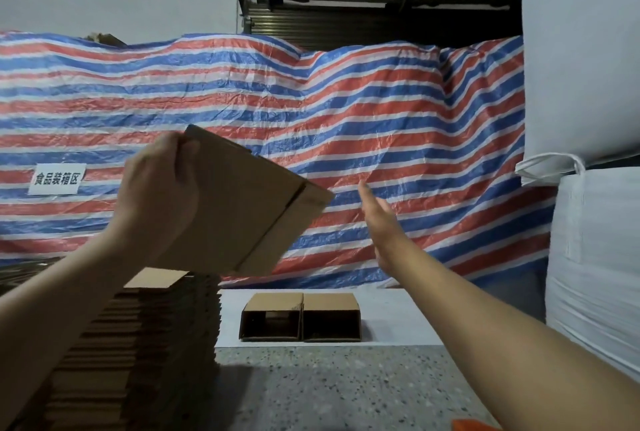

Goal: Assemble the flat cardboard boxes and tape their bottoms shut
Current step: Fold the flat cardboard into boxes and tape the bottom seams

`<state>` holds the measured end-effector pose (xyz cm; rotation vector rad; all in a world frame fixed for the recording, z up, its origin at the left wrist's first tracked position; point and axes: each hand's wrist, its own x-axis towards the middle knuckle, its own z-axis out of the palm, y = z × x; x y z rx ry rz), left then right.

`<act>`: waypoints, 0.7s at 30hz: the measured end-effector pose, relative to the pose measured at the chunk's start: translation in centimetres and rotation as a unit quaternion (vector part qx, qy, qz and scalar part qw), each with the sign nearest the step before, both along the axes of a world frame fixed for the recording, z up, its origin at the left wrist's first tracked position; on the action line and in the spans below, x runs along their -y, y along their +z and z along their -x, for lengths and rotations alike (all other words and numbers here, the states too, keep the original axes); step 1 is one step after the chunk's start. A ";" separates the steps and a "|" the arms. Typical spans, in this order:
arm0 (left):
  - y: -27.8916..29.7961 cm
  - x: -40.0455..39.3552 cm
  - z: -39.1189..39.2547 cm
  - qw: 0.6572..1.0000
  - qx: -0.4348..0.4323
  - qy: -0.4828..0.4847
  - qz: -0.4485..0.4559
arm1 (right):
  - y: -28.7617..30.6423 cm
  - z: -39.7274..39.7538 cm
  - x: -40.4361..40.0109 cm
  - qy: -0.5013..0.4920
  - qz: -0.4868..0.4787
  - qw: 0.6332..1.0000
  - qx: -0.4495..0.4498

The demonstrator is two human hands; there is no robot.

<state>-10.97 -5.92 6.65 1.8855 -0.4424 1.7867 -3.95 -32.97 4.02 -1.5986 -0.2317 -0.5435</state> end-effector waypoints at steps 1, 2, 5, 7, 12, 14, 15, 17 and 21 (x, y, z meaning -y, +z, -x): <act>0.1 0.9 0.3 0.999 -0.018 -0.021 0.026 | 0.1 0.4 0.1 0.003 -0.010 1.000 0.010; 0.0 1.6 0.3 0.997 -0.041 -0.041 0.049 | 0.2 0.7 0.2 0.008 -0.010 1.000 0.023; -1.1 3.6 -0.7 0.981 -0.111 -0.110 0.112 | 0.0 1.6 0.9 -0.018 -0.044 0.997 0.057; -2.0 4.6 -1.7 0.961 -0.149 -0.171 0.155 | -0.1 2.2 1.8 -0.077 -0.073 0.992 0.071; -4.0 5.9 -3.1 0.863 -0.312 -0.327 0.225 | -1.4 2.9 3.8 -0.180 -0.045 0.979 0.090; -5.9 6.3 -3.6 0.822 -0.360 -0.362 0.253 | -3.2 3.2 4.4 -0.190 -0.029 0.979 0.071; -7.3 6.6 -3.9 0.806 -0.375 -0.375 0.263 | -4.4 3.3 4.7 -0.196 -0.023 0.978 0.062; -10.4 7.3 -4.1 0.789 -0.393 -0.382 0.277 | -7.6 3.5 5.1 -0.208 -0.023 0.977 0.036; -17.0 8.6 -4.5 0.762 -0.453 -0.353 0.298 | -15.1 3.3 5.4 -0.195 -0.066 0.972 -0.117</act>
